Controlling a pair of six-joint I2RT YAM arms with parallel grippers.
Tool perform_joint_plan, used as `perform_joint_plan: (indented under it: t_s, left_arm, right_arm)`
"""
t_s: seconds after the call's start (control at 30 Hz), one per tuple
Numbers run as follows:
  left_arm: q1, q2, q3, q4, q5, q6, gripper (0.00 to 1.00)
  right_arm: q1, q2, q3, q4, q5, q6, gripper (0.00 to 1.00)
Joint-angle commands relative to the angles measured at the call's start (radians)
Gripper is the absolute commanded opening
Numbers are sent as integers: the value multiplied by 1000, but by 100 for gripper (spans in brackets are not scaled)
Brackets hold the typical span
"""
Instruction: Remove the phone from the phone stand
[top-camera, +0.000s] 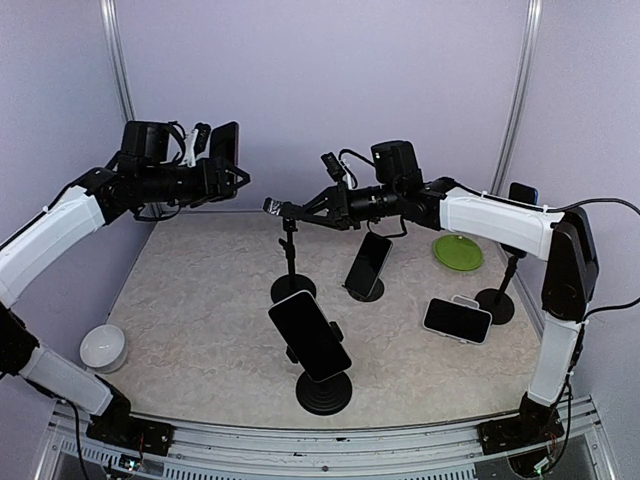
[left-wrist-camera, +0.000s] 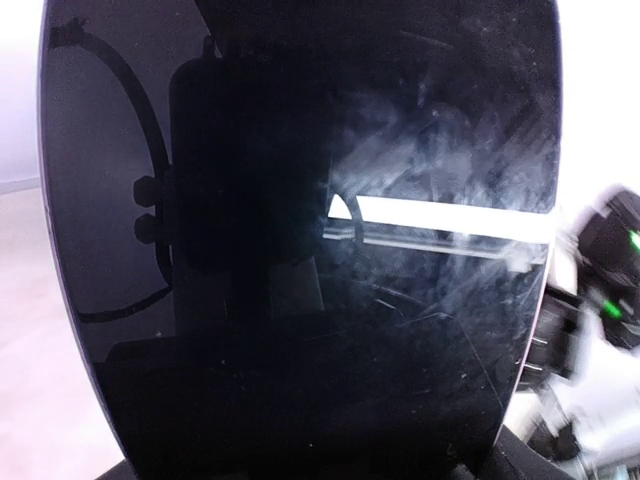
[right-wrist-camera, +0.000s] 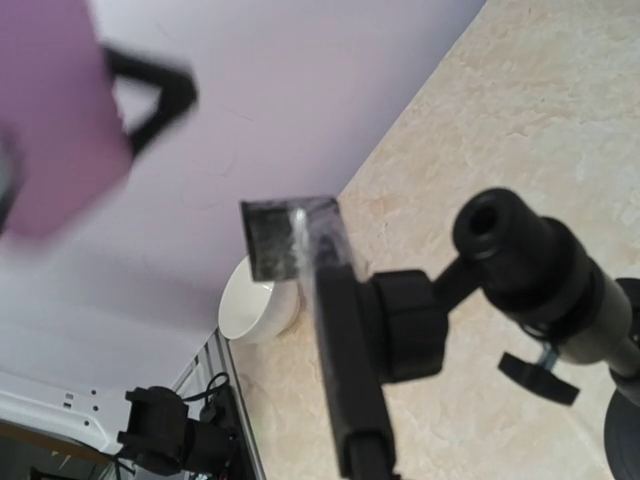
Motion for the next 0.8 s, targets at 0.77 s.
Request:
perform_joint_plan:
  t_s: [0.77]
  left_arm:
    - [305, -126, -472, -477, -311, -220, 29]
  right_arm:
    - [-16, -9, -13, 7, -21, -11, 0]
